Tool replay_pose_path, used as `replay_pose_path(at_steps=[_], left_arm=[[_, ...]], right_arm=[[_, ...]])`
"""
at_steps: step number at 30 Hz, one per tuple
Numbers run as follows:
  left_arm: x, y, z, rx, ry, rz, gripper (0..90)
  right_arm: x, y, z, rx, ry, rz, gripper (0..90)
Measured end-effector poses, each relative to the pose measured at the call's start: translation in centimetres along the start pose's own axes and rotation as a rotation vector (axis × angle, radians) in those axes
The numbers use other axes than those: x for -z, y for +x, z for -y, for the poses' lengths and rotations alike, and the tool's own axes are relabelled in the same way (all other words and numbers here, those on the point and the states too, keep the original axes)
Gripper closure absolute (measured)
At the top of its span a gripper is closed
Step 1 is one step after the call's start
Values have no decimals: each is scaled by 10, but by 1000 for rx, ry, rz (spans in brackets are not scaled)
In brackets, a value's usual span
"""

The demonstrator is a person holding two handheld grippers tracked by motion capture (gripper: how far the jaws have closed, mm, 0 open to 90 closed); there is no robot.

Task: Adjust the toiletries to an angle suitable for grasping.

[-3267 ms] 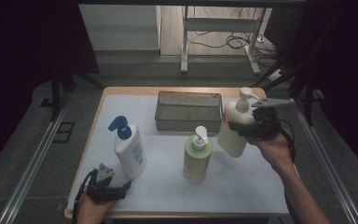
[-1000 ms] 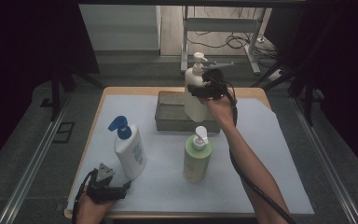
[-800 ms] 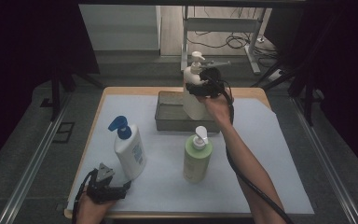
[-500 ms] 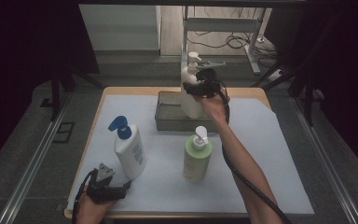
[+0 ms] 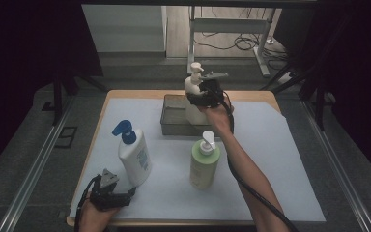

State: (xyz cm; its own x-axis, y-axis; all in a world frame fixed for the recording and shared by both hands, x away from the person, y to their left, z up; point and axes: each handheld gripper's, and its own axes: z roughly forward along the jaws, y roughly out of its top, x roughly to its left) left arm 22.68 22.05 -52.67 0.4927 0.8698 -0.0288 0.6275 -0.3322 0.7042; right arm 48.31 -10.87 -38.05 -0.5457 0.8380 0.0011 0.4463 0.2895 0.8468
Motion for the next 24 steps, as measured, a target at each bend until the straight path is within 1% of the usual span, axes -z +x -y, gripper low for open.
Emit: replay_pose_path(at_steps=[6,10,13,21,24], left_arm=[[0,0,0,1,0,0,119],[0,0,0,1,-1,0,119],[0,0,0,1,0,0,119],[0,0,0,1,0,0,119],[0,0,0,1,0,0,119]], right_arm=[[-2,2,9,8,16,-1,365],[-3,1,13,7,30,-6,364],[-4,2,17,-2,41,-8,364],[-8,3,26,1,74,-13,364],[-9,3,29,-3,74,-14,364]])
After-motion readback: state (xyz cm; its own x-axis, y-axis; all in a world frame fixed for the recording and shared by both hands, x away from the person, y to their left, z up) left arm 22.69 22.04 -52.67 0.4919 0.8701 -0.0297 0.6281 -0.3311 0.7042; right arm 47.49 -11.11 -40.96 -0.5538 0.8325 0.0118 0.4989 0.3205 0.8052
